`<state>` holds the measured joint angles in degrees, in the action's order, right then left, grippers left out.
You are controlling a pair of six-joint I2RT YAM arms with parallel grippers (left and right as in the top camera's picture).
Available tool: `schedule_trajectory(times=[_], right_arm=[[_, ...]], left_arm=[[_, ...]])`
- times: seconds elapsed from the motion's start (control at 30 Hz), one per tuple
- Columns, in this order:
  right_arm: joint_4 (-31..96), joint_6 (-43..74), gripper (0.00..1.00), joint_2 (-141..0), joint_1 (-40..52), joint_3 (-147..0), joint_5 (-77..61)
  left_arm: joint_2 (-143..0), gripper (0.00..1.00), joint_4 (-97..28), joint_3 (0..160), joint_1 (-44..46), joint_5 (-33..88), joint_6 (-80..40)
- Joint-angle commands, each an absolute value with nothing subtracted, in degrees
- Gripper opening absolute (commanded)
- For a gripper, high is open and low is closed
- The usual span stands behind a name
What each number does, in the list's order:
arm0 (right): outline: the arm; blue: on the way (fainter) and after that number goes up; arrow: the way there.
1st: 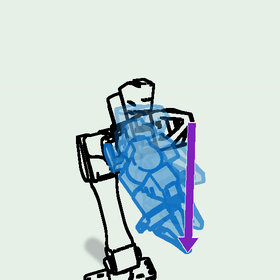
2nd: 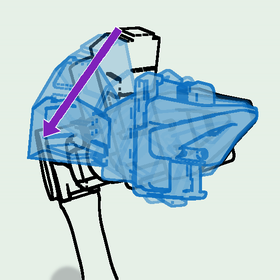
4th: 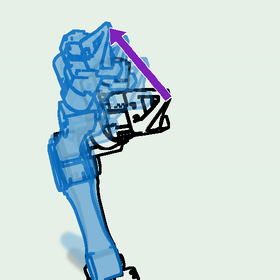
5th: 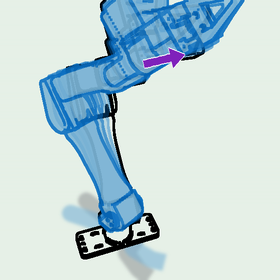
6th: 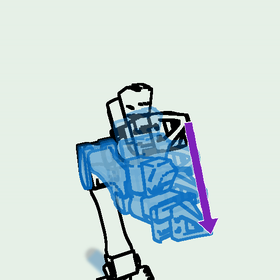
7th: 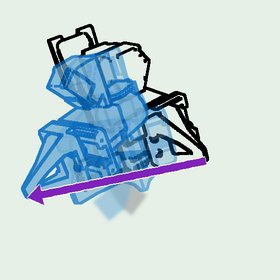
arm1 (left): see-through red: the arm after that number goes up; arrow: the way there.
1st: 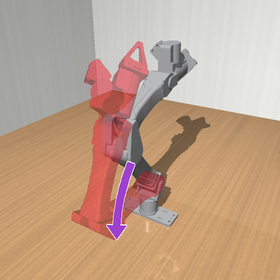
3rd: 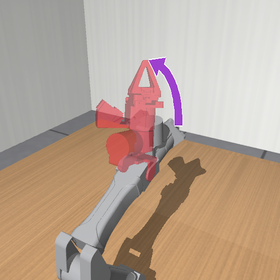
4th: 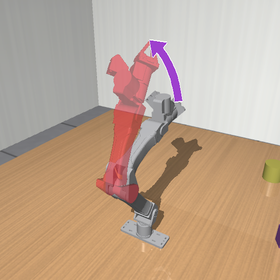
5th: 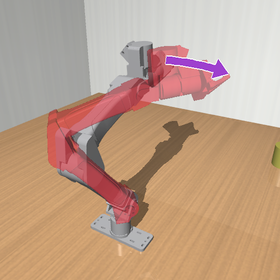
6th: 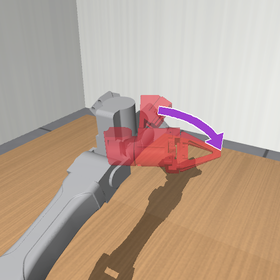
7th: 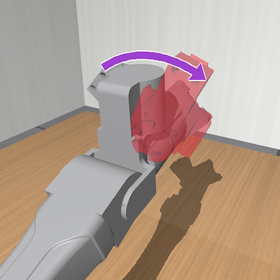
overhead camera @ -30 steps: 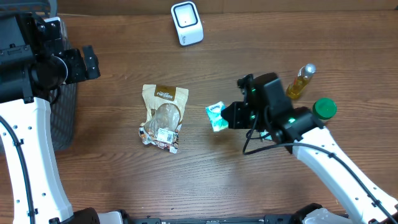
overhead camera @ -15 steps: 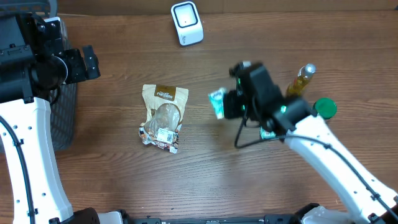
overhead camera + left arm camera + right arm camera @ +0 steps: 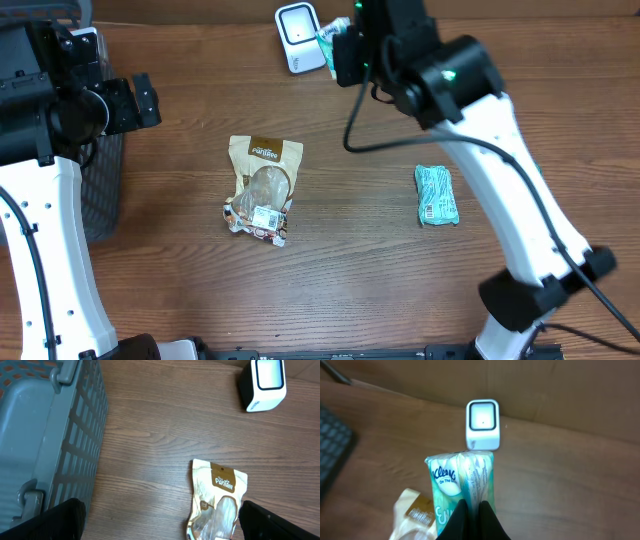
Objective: Scan the item barcode
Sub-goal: 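Hold the Kleenex pack barcode in front of the scanner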
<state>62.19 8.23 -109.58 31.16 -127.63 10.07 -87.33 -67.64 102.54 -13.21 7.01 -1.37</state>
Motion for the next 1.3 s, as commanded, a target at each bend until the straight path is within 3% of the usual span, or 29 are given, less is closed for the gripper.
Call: schedule_trajectory(times=[0.0, 0.5, 0.77, 0.9, 1.27], right_arm=[[58.2, 3.9, 0.04, -114.0, 31.2, -128.6, 13.7], [30.3, -9.3, 0.04, -135.3, 31.2, -128.6, 20.7], [15.0, -28.9, 0.04, -143.9, 30.9, -128.6, 23.1], [9.5, -37.7, 0.04, -146.8, 30.9, -128.6, 23.1], [-3.3, -47.0, 0.04, -148.8, 30.2, -128.6, 23.3]], left_arm=[[-87.4, 1.0, -67.4, 103.2, -12.8, 6.9, -1.7], [-87.4, 1.0, -67.4, 103.2, -12.8, 6.9, -1.7], [-87.4, 0.99, -67.4, 103.2, -12.8, 6.9, -1.7], [-87.4, 0.99, -67.4, 103.2, -12.8, 6.9, -1.7], [-87.4, 0.99, -67.4, 103.2, -12.8, 6.9, -1.7]])
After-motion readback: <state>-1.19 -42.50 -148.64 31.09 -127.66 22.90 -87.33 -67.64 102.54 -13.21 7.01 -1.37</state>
